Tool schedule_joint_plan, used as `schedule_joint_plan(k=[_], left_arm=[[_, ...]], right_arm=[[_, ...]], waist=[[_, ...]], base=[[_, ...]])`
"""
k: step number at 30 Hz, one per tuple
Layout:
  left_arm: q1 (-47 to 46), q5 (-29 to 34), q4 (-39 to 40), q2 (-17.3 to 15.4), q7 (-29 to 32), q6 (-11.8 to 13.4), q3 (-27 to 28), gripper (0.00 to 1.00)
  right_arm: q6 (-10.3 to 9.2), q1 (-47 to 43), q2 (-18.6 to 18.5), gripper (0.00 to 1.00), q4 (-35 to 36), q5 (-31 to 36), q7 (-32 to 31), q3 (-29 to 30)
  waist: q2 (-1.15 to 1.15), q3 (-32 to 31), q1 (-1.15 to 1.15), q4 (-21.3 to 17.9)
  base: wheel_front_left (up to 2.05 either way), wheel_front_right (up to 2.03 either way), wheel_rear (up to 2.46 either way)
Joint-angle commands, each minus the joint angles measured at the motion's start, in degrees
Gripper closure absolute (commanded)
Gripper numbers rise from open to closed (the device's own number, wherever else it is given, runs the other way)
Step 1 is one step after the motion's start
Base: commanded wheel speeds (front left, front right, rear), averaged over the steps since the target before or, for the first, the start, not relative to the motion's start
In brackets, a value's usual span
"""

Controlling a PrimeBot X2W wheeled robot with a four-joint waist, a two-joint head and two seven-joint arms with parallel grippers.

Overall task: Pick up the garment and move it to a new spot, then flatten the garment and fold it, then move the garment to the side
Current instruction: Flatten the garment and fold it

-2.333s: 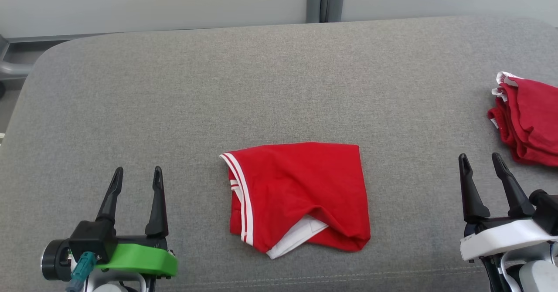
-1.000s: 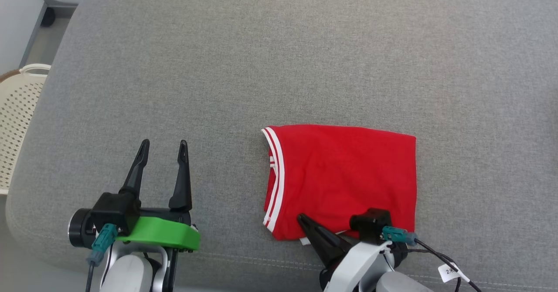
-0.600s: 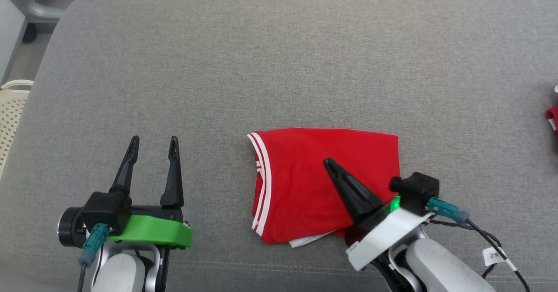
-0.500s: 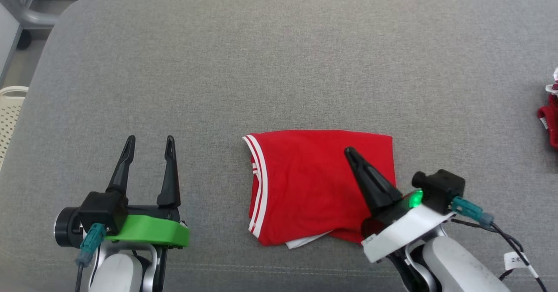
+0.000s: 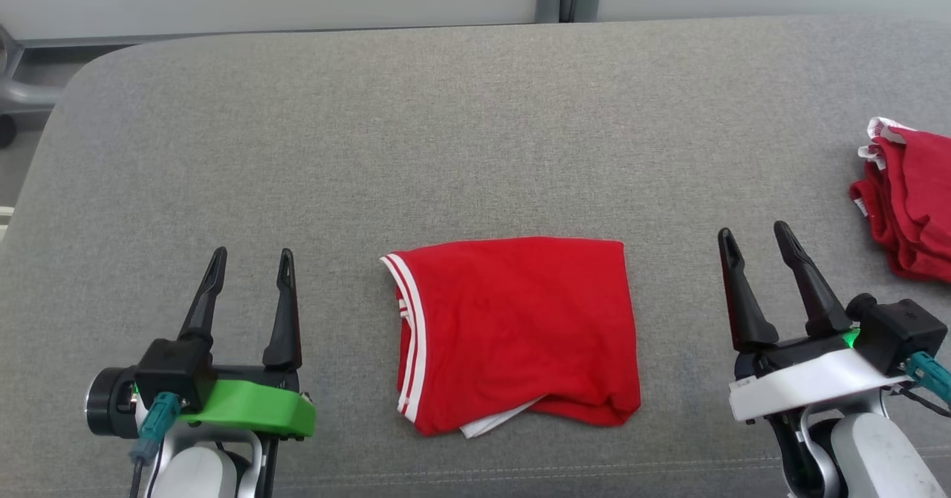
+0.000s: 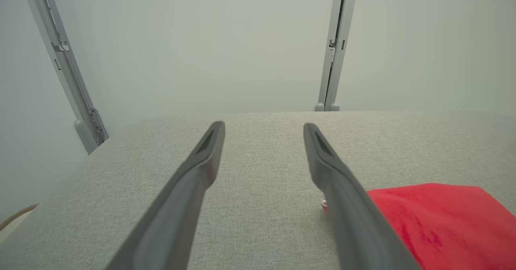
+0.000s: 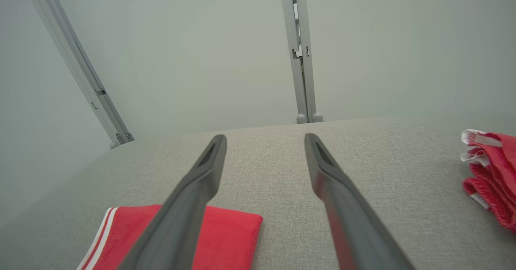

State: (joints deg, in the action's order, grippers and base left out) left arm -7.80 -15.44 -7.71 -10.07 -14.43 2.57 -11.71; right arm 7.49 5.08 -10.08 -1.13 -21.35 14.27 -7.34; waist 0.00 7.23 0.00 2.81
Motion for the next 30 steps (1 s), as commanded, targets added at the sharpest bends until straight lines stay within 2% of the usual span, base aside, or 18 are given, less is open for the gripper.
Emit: schedule_joint_plan(k=[1,12,21,30], left_arm=[[0.9,0.2,0.1,-0.6,0.2,0.3,-0.2,0.0],[4.3,-0.5,-0.3,-1.3,1.0,1.1,-0.4,0.0],[4.7,-0.5,-0.4,-1.8,2.0,1.5,-1.0,0.0],[4.0,-0.7,-0.8,-2.1,1.8,1.7,-1.3,0.0]], right_arm=[[-0.01,-1.3,0.1,0.0,0.8,1.1,-0.8,1.4],[-0.01,-8.6,1.2,0.0,3.2,4.6,-5.1,7.5],[-0.01,-10.7,0.9,0.0,4.2,8.5,-7.3,7.2],[-0.01,-10.3,1.4,0.0,3.8,9.4,-7.4,7.4]], waist=[[0.0,-1.2,0.0,-1.2],[0.0,-3.5,0.0,-2.1],[0.0,-4.2,0.0,-1.4],[0.0,-4.2,0.0,-1.2]], base=[[0.0,0.0,0.0],[0.0,0.0,0.0],[0.0,0.0,0.0],[0.0,0.0,0.0]])
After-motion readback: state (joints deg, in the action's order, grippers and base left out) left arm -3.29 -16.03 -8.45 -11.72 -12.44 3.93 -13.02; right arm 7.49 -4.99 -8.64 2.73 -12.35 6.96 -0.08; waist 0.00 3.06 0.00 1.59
